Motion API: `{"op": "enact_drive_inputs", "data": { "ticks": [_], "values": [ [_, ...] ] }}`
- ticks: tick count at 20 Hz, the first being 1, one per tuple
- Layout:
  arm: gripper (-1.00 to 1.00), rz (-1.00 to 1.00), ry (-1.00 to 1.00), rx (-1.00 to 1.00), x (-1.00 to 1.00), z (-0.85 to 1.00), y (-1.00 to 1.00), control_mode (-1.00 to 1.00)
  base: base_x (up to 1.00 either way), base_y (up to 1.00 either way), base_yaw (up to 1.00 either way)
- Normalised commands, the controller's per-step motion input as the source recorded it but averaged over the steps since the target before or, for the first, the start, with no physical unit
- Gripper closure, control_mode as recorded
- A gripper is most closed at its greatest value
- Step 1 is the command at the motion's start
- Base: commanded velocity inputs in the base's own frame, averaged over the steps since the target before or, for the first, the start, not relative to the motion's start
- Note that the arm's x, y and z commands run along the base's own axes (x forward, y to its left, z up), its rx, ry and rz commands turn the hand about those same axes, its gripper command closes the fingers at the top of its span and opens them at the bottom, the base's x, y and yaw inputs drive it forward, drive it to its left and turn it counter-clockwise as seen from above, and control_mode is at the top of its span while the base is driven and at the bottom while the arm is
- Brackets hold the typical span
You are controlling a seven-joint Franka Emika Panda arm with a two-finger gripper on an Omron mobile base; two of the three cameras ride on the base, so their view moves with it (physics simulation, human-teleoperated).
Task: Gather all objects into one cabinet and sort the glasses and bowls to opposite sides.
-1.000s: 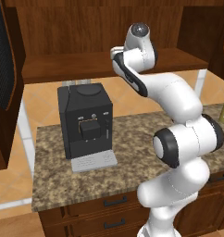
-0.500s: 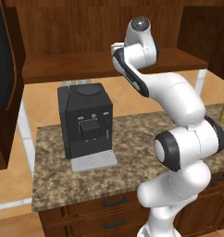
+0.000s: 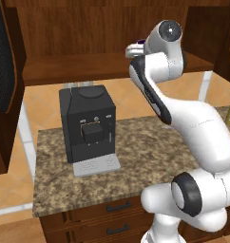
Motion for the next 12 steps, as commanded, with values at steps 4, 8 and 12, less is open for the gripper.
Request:
{"op": "enact_drive_inputs", "data": {
  "ticks": [4, 8, 12],
  "values": [
    [1.00, 0.00, -0.08, 0.00, -1.00, 0.03, -0.17, -1.00, 0.00, 0.00, 0.00],
    [1.00, 0.00, 0.00, 0.04, -1.00, 0.36, -0.20, -1.00, 0.00, 0.00, 0.00],
    [1.00, 0.00, 0.00, 0.08, -1.00, 0.67, -0.16, -1.00, 0.00, 0.00, 0.00]
  ]
}}
